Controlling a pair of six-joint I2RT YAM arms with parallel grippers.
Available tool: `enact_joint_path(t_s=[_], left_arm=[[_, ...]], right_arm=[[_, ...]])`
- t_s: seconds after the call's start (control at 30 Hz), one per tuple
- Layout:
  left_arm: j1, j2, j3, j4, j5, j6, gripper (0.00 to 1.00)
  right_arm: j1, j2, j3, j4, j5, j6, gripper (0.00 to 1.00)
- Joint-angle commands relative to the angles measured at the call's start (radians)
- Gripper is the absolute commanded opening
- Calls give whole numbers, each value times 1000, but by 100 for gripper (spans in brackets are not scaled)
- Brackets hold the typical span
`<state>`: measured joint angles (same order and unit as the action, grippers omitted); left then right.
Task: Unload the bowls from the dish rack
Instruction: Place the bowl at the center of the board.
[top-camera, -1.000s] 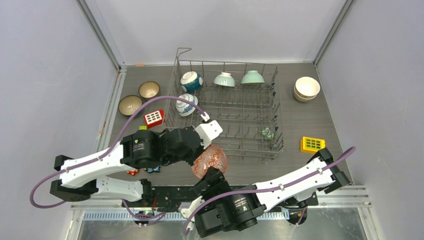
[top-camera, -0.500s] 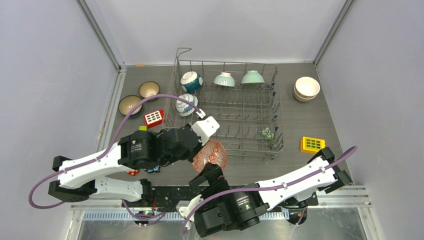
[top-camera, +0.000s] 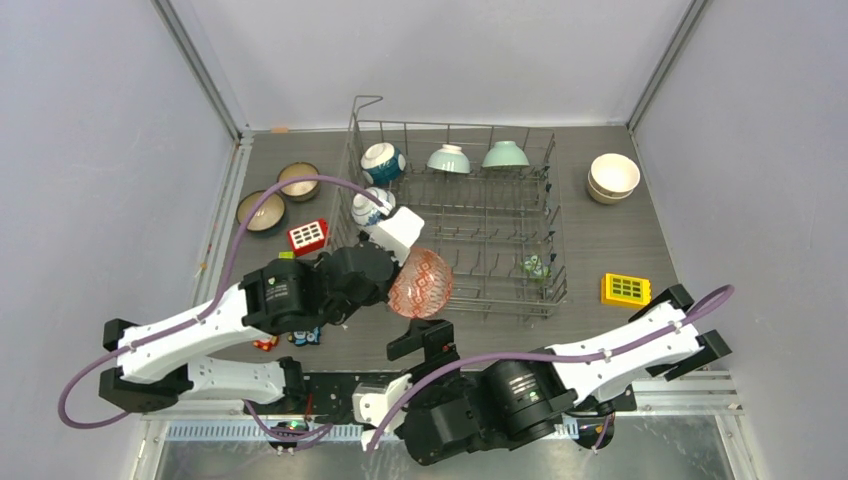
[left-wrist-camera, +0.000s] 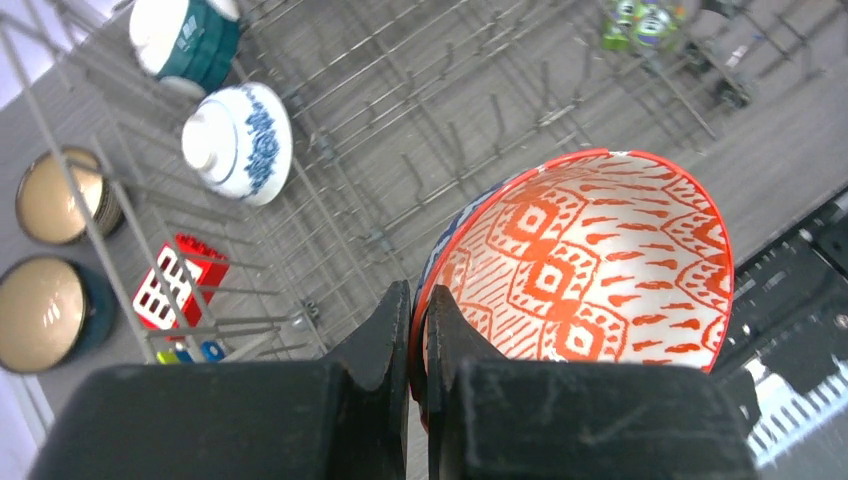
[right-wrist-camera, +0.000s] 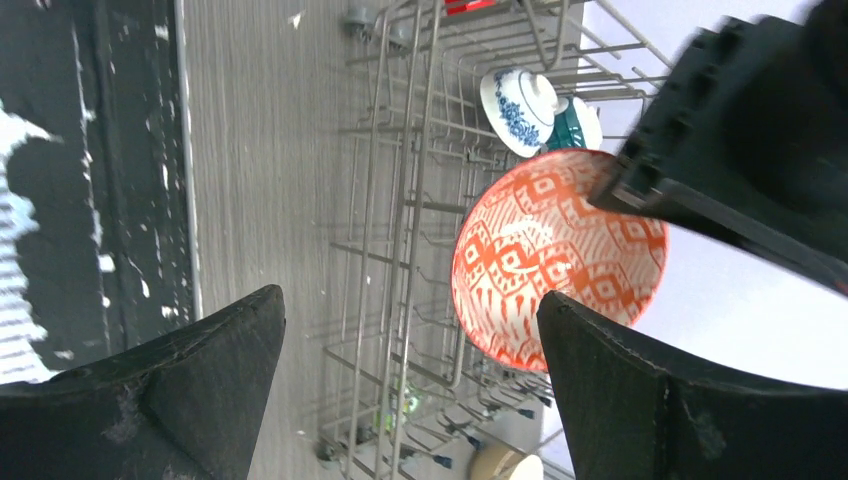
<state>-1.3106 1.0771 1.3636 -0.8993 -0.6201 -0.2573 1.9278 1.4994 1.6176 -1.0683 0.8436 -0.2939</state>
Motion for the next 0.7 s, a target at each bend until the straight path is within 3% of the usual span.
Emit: enact_joint_path(t_s=[0.0,0.17,0.43,0.67], left_arm=[[95,-58,-34,138,-57,-78,0],[200,-103,-69,191,-17,-130,0],[228,-141,-107,235,-105,-180,0],[230,-189,-135,230,-145,-201,0]], right_arm=[[6,-82,-4,175,18,28,100],[-2,-137,-74,392,32,-11,100],[-59,-205,-151,743,30,-84,100],[-212,-306,-180,853,-1,83,100]])
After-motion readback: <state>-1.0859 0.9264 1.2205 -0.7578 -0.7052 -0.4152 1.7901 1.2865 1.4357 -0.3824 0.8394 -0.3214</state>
